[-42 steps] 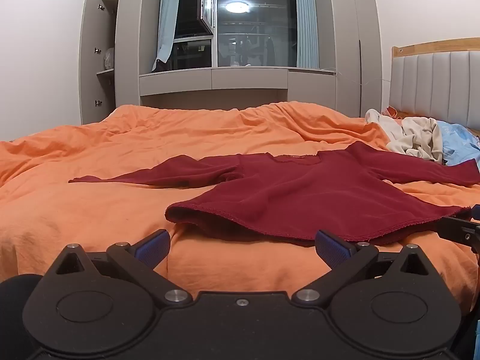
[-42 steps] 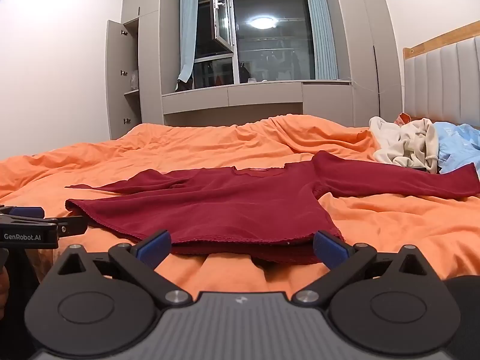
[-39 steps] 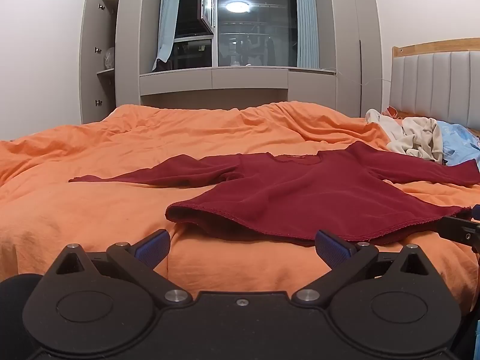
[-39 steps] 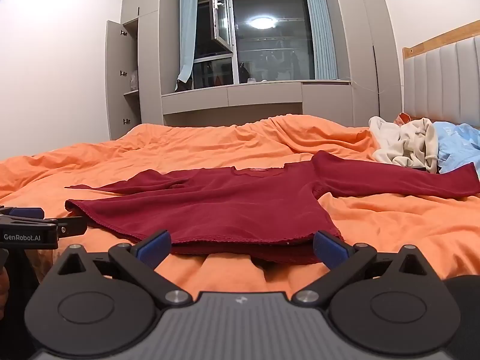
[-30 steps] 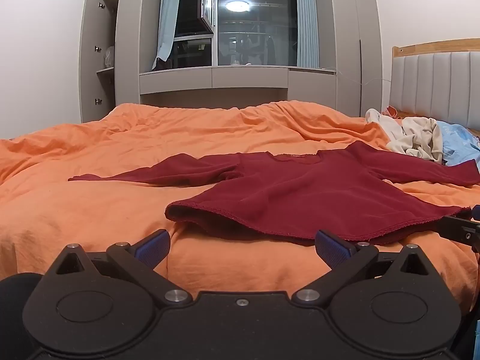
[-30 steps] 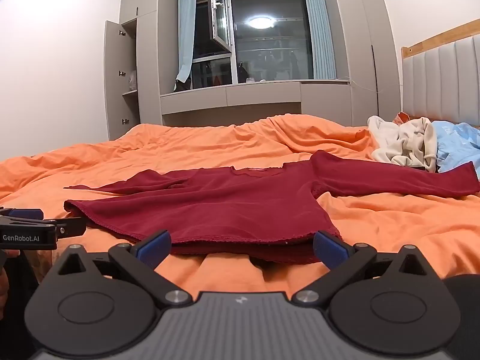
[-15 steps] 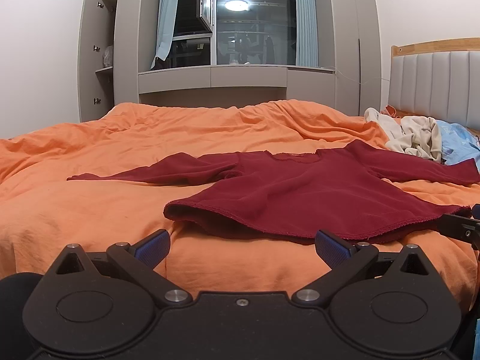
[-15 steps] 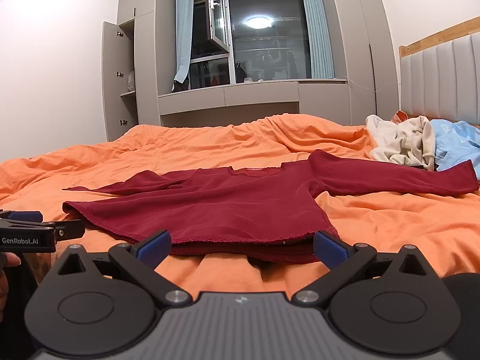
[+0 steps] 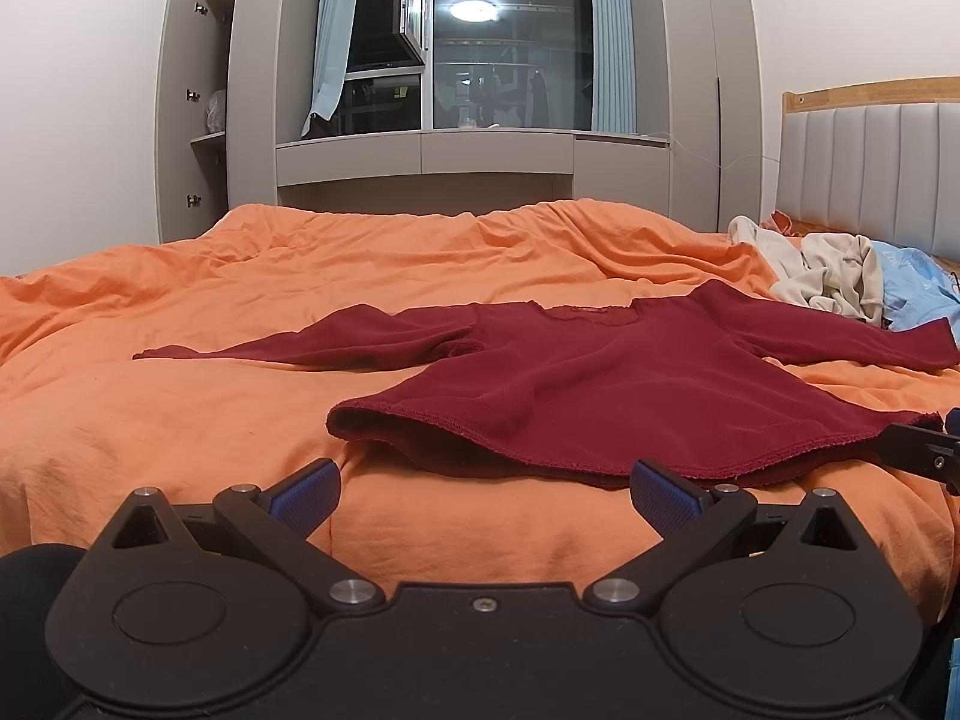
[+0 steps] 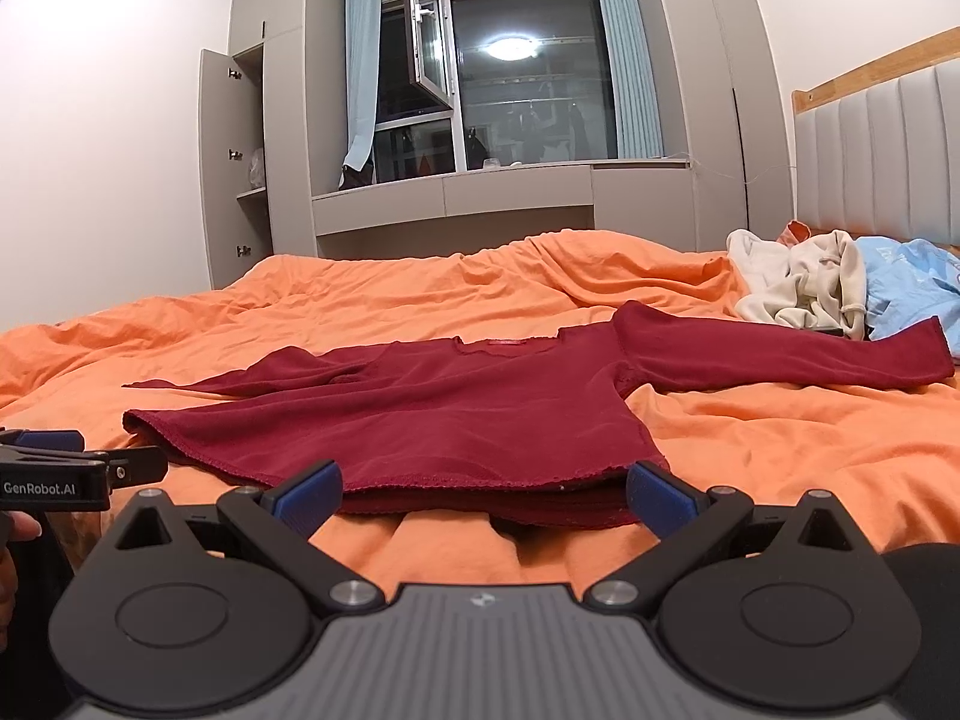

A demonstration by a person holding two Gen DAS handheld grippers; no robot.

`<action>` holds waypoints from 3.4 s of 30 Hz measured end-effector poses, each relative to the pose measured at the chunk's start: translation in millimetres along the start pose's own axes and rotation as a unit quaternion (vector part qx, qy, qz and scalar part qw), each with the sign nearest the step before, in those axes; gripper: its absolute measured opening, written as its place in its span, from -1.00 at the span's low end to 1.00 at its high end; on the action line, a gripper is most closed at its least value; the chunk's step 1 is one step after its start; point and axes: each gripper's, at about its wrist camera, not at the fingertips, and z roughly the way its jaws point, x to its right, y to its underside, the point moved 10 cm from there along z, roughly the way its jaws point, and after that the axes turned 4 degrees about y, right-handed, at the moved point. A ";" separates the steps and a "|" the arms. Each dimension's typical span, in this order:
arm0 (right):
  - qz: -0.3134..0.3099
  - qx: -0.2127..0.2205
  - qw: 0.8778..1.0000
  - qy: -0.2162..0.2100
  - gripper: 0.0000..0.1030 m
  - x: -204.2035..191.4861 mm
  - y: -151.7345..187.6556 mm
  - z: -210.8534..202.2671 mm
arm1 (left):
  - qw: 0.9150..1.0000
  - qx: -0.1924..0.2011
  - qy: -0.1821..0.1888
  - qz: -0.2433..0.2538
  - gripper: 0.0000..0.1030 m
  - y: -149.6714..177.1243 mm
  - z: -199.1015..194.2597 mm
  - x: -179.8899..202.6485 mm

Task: Fold small clothes

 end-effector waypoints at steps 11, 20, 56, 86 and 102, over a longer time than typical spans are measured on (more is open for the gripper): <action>0.000 0.001 1.000 0.000 1.00 -4.4 1.7 1.7 | 1.000 -0.001 0.000 -0.001 0.99 0.1 0.1 0.0; 0.001 0.001 1.000 -0.001 1.00 -4.7 0.8 1.3 | 1.000 0.000 0.000 -0.001 0.99 0.1 0.0 0.3; 0.018 -0.016 1.000 0.002 1.00 -1.9 0.0 1.8 | 1.000 -0.004 0.001 -0.010 0.99 2.2 6.1 -0.8; 0.128 -0.061 0.975 0.171 1.00 210.7 -89.5 161.9 | 0.993 -0.086 0.079 0.017 0.99 -145.6 240.0 111.1; 0.373 -0.006 0.874 0.312 1.00 435.8 -43.8 203.8 | 0.990 -0.106 0.086 0.028 0.99 -123.0 406.5 218.3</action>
